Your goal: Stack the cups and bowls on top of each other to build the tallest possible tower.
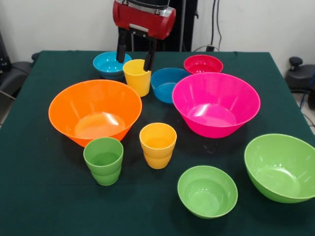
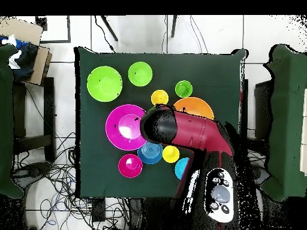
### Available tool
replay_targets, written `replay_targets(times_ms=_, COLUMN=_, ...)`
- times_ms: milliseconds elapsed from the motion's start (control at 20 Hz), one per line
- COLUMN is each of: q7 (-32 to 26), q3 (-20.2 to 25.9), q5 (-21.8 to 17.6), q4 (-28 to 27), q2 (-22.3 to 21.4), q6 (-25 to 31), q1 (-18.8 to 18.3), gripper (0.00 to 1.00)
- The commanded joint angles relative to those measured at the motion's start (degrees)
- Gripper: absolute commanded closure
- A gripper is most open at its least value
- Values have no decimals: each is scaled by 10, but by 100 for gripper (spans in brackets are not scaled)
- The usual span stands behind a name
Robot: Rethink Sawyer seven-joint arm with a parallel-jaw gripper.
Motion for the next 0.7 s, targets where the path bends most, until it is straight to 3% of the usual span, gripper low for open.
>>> replay_targets(times_ms=50, q7=12, q3=80, q5=4, q4=37, q2=9, q6=61, q1=11, gripper=0)
replay_targets(times_ms=700, q7=28, q3=81, q5=-1, q4=46, q2=8, q6=45, q1=10, gripper=0)
